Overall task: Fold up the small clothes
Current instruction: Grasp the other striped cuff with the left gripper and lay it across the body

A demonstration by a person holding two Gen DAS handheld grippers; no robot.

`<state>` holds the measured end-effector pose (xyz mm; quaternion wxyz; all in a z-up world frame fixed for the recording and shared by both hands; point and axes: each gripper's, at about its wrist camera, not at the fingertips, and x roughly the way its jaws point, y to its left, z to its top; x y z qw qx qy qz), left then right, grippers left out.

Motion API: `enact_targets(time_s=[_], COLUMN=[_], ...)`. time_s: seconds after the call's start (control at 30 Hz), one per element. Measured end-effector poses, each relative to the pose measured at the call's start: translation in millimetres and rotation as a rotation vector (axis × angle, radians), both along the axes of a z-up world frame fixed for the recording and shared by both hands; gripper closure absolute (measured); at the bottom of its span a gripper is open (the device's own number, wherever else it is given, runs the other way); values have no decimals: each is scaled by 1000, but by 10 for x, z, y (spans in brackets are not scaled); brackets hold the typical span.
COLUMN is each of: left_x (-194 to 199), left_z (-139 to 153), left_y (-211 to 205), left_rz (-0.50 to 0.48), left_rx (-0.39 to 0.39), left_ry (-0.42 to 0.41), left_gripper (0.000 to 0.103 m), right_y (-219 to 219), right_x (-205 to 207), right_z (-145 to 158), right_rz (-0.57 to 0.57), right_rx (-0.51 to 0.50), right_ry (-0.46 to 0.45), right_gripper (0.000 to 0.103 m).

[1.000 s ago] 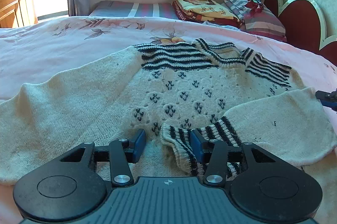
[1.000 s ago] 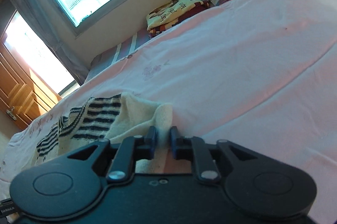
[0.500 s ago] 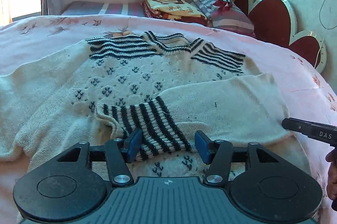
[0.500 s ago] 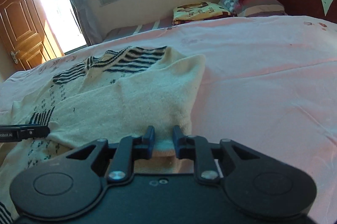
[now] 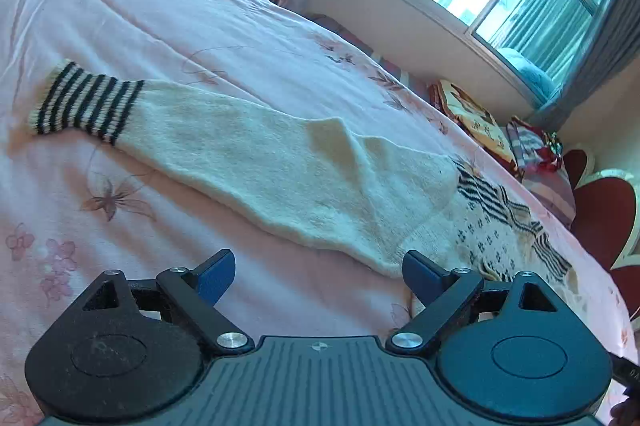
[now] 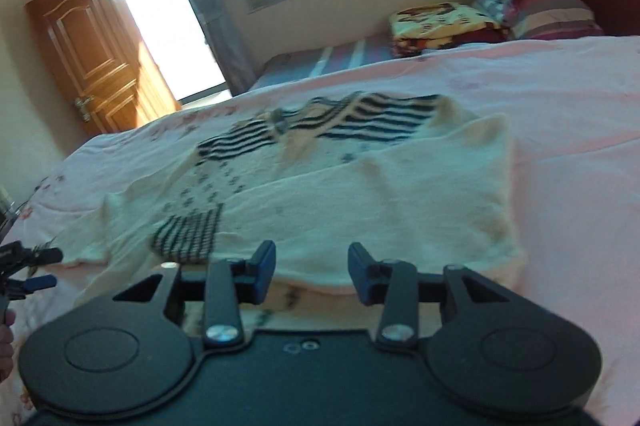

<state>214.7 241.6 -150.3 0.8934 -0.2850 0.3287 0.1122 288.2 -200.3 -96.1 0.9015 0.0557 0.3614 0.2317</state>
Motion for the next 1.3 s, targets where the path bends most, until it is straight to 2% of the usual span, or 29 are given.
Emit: enact_targets(time_s=[0.13,0.27,0.3,0.33,0.43,0.53,0.7,0.73,0.77,0.8,0.87,0.93,0.97,1.07,1.13,1.17,1.23,1.27,1.3], left_x=[-18,39,45,51,133,319,760,850,939,1022,1128,1199,1225,1182,1024,896,625,500,376], left_z=[23,78,88,88,103,72,-8,-28,-55,-84,-108,-99,-86,-25,105,175,257,257,240], left_y=[40,-1,-12,-31,-196,-517,-1114,-1221,-1317,-1396,-1523,-1654,-1704,-1765,-1659,-1520,-1109,-869,-619], left_rz=[-23,-59,-76,-95,-170,-274,-431,-453,-472,-481,-478,-466,-460,-457,-358,-307,-209,-145,-82], left_rx=[0,21,18,10,-11,-47,-81,-75,-65,-52,6,115,176,285,364,371,322,292,264], left_ry=[-26,-38,-40,-44,-66,-82,-83,-63,-35,2,38,77,99,120,92,39,-23,-34,-35], left_gripper=[13,13,13,13,13,13,14,17,28,33,34,46,56,59,59,58,36,21,20], right_y=[805,1215,1232,1170,806,691,580,540,506,468,387,322,299,238,184,157,91,61,28], right_x=[-31,108,150,196,363,331,244,227,213,198,177,163,153,121,109,102,88,86,93], right_z=[-67,-231,-252,-237,-118,-36,-58,-65,-77,-89,-120,-154,-171,-182,-143,-115,-64,-48,-37], right_rz=[156,182,165,109,-73,-87,-110,-115,-122,-127,-130,-133,-134,-138,-145,-148,-153,-157,-161], right_rx=[-96,-212,-247,-251,-104,-117,-128,-119,-115,-114,-104,-97,-96,-91,-80,-78,-72,-69,-67], right_ry=[-61,-53,-64,-82,-41,-66,-41,-34,-27,-22,-9,6,14,22,19,13,4,3,3], right_gripper=[65,66,70,70,65,65,66,66,66,65,65,64,64,64,63,63,62,62,62])
